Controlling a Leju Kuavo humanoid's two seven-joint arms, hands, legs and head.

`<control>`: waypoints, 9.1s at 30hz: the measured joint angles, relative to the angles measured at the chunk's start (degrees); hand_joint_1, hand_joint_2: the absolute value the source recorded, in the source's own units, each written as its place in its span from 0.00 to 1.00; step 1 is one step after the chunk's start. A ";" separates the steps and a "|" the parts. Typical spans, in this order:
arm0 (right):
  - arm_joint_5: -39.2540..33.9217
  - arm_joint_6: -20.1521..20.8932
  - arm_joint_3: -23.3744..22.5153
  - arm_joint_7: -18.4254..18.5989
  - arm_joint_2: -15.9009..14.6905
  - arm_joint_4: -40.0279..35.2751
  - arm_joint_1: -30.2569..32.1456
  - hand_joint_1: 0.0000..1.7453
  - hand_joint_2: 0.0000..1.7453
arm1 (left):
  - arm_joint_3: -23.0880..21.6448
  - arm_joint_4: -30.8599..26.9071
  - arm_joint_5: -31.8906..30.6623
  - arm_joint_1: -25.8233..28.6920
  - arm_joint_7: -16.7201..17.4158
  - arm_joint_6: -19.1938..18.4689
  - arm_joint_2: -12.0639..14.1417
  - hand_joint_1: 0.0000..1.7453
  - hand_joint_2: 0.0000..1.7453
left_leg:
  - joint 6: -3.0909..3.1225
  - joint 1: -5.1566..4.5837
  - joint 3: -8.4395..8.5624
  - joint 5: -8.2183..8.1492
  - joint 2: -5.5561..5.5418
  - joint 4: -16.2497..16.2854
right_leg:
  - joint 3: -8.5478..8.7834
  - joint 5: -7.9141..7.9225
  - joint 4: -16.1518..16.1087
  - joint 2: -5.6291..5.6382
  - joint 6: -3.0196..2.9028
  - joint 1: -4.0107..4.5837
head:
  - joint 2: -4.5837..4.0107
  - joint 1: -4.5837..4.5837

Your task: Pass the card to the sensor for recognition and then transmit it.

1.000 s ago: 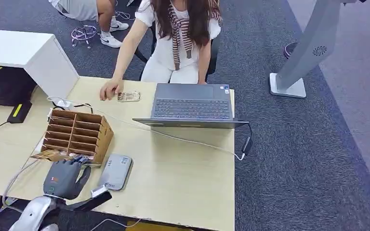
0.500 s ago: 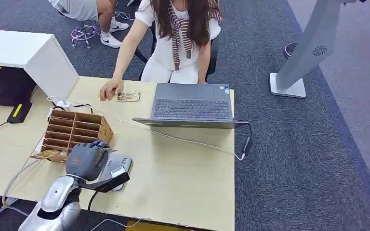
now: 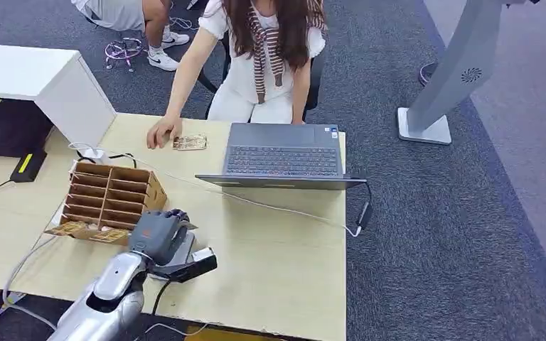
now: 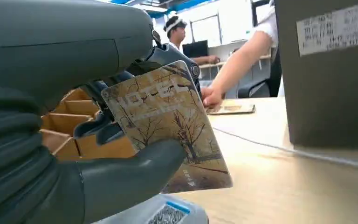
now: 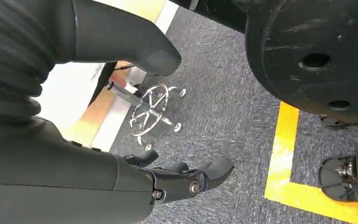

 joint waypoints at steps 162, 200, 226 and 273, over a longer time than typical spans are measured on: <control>-3.34 -4.13 1.88 -1.18 2.49 0.02 0.69 0.00 1.00 | 42.04 -31.85 13.27 31.49 -42.29 25.90 -11.87 0.00 1.00 | -0.03 -0.05 0.25 -0.33 0.58 -0.24 | 0.07 -0.24 0.00 0.56 0.00 -0.10 | 0.00 -0.26; -6.08 -3.78 2.54 0.44 3.61 0.02 -0.12 0.00 1.00 | 31.83 -14.84 3.15 28.54 -8.46 17.70 5.60 0.00 1.00 | -0.21 0.06 0.37 -0.04 0.04 -0.22 | 0.31 -0.16 0.01 0.06 -0.12 0.04 | 0.00 -0.26; -6.03 -2.91 3.98 1.09 2.49 0.02 -0.82 0.00 1.00 | 20.79 -4.40 3.28 13.69 -5.97 12.85 7.63 0.00 1.00 | -0.21 0.06 0.35 0.04 -0.05 -0.21 | 0.31 -0.15 0.01 -0.01 -0.11 0.04 | 0.00 -0.26; -6.16 -2.69 4.57 1.11 2.19 0.02 -1.03 0.00 1.00 | 20.28 -0.37 5.81 12.24 -8.04 16.31 7.85 1.00 1.00 | -0.21 0.06 0.34 0.04 -0.04 -0.21 | 0.30 -0.15 0.01 0.01 -0.11 0.04 | 0.00 -0.26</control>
